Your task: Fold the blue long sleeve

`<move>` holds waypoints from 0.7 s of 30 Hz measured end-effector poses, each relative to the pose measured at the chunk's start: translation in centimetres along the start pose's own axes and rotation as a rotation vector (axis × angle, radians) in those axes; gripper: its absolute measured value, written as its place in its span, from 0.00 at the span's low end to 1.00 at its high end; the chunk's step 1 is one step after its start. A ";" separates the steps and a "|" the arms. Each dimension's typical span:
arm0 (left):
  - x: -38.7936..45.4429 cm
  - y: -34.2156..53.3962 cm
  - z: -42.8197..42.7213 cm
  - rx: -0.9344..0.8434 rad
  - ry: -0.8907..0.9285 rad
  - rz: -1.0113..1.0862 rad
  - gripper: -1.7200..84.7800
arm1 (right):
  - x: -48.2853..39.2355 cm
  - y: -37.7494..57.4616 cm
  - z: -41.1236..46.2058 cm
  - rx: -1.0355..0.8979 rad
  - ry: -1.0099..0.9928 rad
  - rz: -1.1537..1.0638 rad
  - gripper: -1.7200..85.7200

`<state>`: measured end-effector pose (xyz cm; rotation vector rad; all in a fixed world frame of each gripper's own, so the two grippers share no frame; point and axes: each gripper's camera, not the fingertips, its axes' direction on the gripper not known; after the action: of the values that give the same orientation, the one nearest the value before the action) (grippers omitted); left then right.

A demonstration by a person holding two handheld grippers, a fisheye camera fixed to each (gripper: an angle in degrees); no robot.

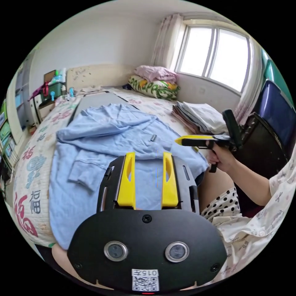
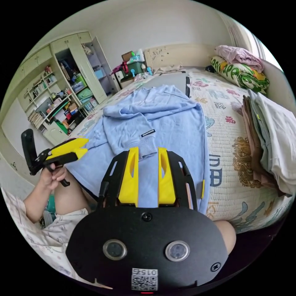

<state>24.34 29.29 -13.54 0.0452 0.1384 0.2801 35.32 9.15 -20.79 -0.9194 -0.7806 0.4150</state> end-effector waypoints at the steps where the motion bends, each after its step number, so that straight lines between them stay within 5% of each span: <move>1: 0.9 -0.9 1.2 -0.027 0.005 0.019 0.17 | 0.5 -0.5 1.1 -0.041 -0.017 0.019 0.13; 3: 2.1 -2.0 2.8 -0.060 -0.001 0.045 0.17 | 1.3 -1.2 2.8 -0.138 -0.061 0.046 0.12; 14: 5.4 -4.2 5.1 -0.003 -0.057 0.050 0.17 | 0.5 -3.5 0.6 -0.015 -0.598 -0.013 0.03; 21: 0.3 -1.1 3.5 0.095 -0.082 -0.126 0.16 | -4.8 -4.8 3.4 -0.057 -0.603 -0.119 0.03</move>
<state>25.40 28.21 -10.19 0.1419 0.0730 0.1454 29.58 5.37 -17.51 -0.7992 -1.3964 0.5767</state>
